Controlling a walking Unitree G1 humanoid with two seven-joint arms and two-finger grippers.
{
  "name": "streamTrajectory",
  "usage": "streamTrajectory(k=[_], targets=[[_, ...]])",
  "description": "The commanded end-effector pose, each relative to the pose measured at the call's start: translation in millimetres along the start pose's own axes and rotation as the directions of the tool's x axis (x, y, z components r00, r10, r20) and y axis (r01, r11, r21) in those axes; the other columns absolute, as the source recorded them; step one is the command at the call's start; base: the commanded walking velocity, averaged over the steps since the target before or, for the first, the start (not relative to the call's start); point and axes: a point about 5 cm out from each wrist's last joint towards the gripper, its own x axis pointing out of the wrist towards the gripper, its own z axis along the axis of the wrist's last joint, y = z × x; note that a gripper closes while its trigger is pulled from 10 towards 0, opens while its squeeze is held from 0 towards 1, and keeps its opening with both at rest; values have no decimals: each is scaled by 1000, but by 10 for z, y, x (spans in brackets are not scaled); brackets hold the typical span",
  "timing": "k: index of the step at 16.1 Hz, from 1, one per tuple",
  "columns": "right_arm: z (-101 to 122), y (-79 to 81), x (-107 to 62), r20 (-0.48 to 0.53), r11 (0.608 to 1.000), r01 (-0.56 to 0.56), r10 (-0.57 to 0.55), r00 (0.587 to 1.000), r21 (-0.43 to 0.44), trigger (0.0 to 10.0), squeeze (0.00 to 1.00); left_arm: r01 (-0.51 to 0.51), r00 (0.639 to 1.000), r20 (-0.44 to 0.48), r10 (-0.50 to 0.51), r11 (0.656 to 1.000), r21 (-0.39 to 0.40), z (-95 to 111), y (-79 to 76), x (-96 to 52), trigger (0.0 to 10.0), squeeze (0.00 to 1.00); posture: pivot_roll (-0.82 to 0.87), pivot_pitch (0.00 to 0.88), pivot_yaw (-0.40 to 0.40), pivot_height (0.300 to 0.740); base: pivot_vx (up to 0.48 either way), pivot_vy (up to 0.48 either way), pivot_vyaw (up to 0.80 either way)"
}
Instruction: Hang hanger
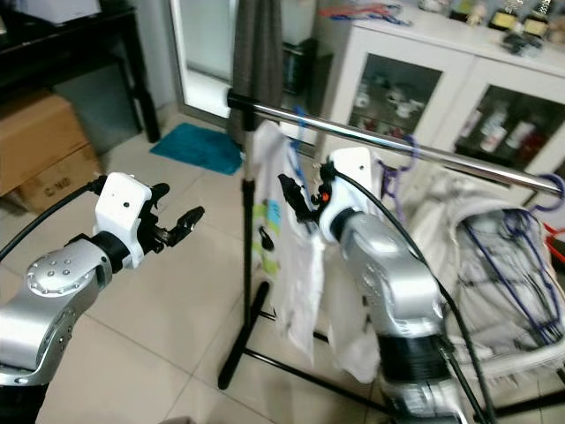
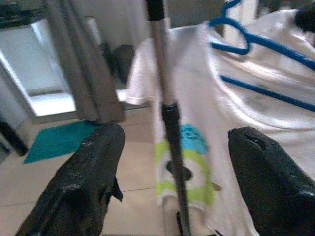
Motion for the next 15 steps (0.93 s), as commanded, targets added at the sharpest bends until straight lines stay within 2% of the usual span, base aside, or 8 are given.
streamTrajectory(k=[1,4,5,8,10,11,13,15], targets=[[32,-51,85,0,999,53,-53,999,-8,10000,1000,28,1000,8,-29,999,15,20,-40,12,10000,1000,96,0,-62,740,0,0,0],[53,25,396,-41,999,41,-41,998,6,10000,957,88,996,5,-88,996,34,33,-62,17,10000,1000,103,0,-64,740,0,0,0],[88,59,486,-40,999,41,-41,998,4,10000,0,119,993,-3,-119,992,38,30,-80,14,10000,1000,104,0,-63,740,0,0,0],[148,113,651,-56,999,48,-48,997,-18,10000,0,212,976,-68,-208,976,51,-70,-159,-55,10000,1000,103,0,-61,740,0,0,0],[169,125,676,-55,998,47,-49,997,-39,10000,0,215,975,-75,-211,975,51,-88,-165,-71,10000,1000,104,0,-64,740,0,0,0],[171,100,709,-69,995,67,-72,995,-70,4784,0,215,974,-79,-211,975,50,-91,-163,-74,10000,1000,104,0,-66,740,0,0,0],[176,68,747,-88,993,90,-96,991,-79,0,0,219,973,-83,-215,974,49,-97,-164,-78,10000,1000,104,0,-69,740,0,0,0],[178,69,768,-101,994,89,-95,990,-70,0,0,226,971,-87,-221,973,47,-103,-166,-83,10000,1000,104,0,-69,740,0,0,0]])
